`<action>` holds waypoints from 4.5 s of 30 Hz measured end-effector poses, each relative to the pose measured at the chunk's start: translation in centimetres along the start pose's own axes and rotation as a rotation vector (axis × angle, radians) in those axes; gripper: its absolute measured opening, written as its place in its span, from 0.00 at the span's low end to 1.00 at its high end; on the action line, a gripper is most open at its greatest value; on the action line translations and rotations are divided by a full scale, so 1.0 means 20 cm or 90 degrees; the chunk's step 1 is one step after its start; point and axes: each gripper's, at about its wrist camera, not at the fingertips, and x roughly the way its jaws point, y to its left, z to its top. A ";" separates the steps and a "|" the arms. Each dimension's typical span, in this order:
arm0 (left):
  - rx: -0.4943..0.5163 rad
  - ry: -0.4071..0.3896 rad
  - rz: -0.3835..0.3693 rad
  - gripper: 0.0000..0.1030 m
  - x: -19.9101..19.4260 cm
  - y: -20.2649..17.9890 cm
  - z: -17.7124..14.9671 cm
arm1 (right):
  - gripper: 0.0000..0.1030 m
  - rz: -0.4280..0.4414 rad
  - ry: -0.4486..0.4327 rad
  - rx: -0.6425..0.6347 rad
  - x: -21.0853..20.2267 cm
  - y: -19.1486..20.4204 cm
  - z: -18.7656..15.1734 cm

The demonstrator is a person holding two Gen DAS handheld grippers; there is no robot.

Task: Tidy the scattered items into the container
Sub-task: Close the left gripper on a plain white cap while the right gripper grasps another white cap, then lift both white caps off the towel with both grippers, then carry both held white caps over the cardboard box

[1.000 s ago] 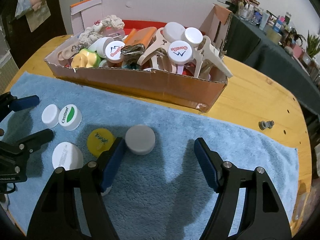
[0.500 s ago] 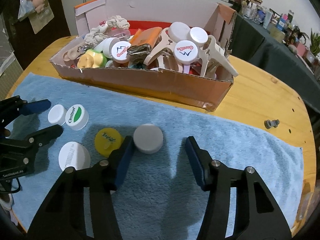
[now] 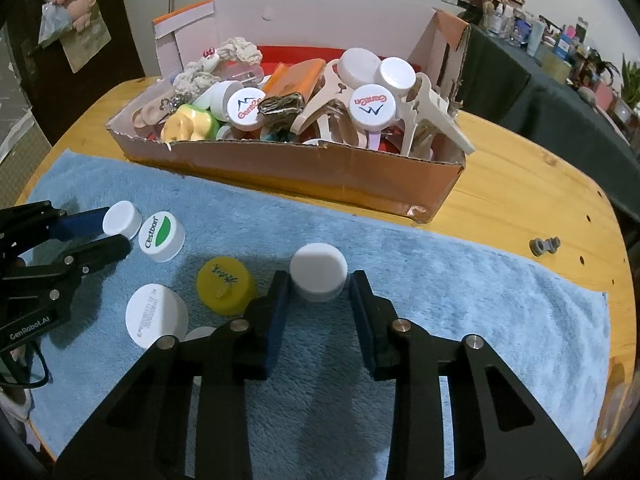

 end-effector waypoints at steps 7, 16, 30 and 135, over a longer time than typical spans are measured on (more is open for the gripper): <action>0.004 -0.002 0.004 0.32 -0.01 0.00 0.01 | 0.27 0.000 0.002 -0.001 0.01 0.00 0.00; 0.004 0.002 0.003 0.32 0.00 0.00 0.00 | 0.27 -0.004 0.005 -0.002 0.05 -0.03 0.03; 0.004 0.003 0.002 0.32 0.01 0.00 0.00 | 0.28 -0.003 0.012 -0.006 0.05 0.00 0.05; -0.017 -0.063 0.043 0.31 -0.08 0.12 0.61 | 0.28 0.024 -0.063 -0.057 -0.04 0.06 0.62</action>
